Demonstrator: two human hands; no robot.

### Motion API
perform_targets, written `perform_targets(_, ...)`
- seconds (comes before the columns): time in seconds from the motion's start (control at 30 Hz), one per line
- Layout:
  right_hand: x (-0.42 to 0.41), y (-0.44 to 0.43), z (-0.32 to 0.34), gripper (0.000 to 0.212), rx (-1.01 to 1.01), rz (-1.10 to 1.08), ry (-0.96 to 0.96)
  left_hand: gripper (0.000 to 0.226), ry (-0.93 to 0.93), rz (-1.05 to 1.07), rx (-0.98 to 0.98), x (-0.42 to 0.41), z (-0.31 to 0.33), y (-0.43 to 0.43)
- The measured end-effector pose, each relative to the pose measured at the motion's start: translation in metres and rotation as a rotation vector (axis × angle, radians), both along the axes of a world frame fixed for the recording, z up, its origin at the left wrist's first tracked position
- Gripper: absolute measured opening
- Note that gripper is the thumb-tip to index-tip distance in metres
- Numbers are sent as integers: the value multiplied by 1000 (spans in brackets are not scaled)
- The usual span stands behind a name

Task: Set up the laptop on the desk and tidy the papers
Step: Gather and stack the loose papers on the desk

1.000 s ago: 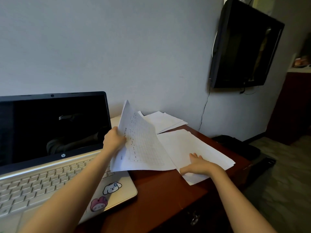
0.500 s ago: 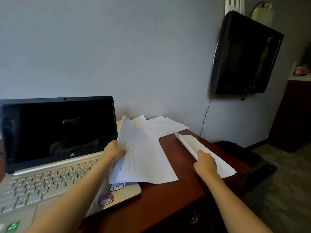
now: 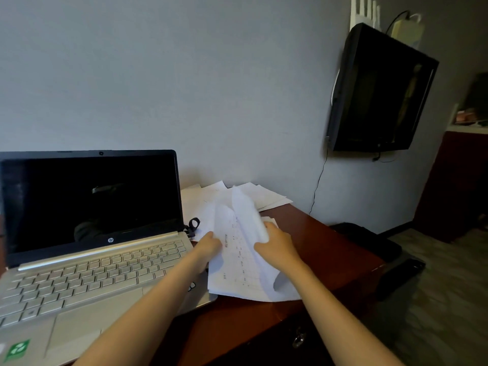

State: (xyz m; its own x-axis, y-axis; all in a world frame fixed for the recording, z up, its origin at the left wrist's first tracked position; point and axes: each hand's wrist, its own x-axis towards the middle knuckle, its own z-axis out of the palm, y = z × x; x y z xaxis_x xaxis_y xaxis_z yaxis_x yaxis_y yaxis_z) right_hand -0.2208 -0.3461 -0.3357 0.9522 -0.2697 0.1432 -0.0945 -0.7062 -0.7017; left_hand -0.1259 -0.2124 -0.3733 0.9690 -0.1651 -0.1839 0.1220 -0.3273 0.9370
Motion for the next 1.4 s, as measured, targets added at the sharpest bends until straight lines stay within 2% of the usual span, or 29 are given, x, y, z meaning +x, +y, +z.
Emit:
perform_targets(0.1,2,13,-6,48,26,86,111,24,49,-62,-41,0,-2,-6)
perform_targets(0.2,4,22,-12,54,88,185,213,61,106,-105,-77,-3,1,-7)
perform_targets(0.27,4,24,-12,59,147,201,269,75,156,-147,-130,-3,3,-7)
perform_targets(0.33,3,20,-11,59,268,177,301,63,175,-193,-225,-7,6,-6)
perform_targets(0.4,1,11,-11,50,380,130,322,51,163,-208,-275,-10,8,-4)
perform_targets(0.5,0,-6,-16,36,384,111,296,35,209,-200,-242,-15,16,-1)
perform_targets(0.57,2,-16,-20,35,339,62,240,11,149,-279,80,-13,14,-2)
perform_targets(0.6,2,-21,-23,37,281,7,207,14,122,-261,172,-10,10,-5)
perform_targets(0.67,2,-34,-29,43,91,-171,178,18,81,-222,161,-8,7,-6)
perform_targets(0.73,-2,-46,-34,48,-96,-364,229,18,-43,-255,279,-11,8,-7)
perform_targets(0.83,-10,-56,-41,56,-198,-481,288,21,-98,-101,58,-8,1,-7)
perform_targets(0.9,-10,-60,-42,63,-101,-481,228,29,-151,-64,25,-11,7,-7)
perform_targets(1.0,-2,-73,-32,65,369,-474,48,41,-228,-82,-96,-17,18,-8)
perform_targets(1.07,-1,-80,-23,55,581,-412,-28,46,-265,-86,-179,-22,28,-10)
perform_targets(1.17,-2,-84,-7,31,662,-375,-210,45,-309,-73,-242,-25,41,-11)
perform_targets(1.3,-4,-79,11,18,630,-359,-421,46,-388,-85,-262,-23,60,-16)
perform_targets(1.4,-4,-78,20,16,646,-307,-502,33,-393,-93,-316,-21,73,-20)
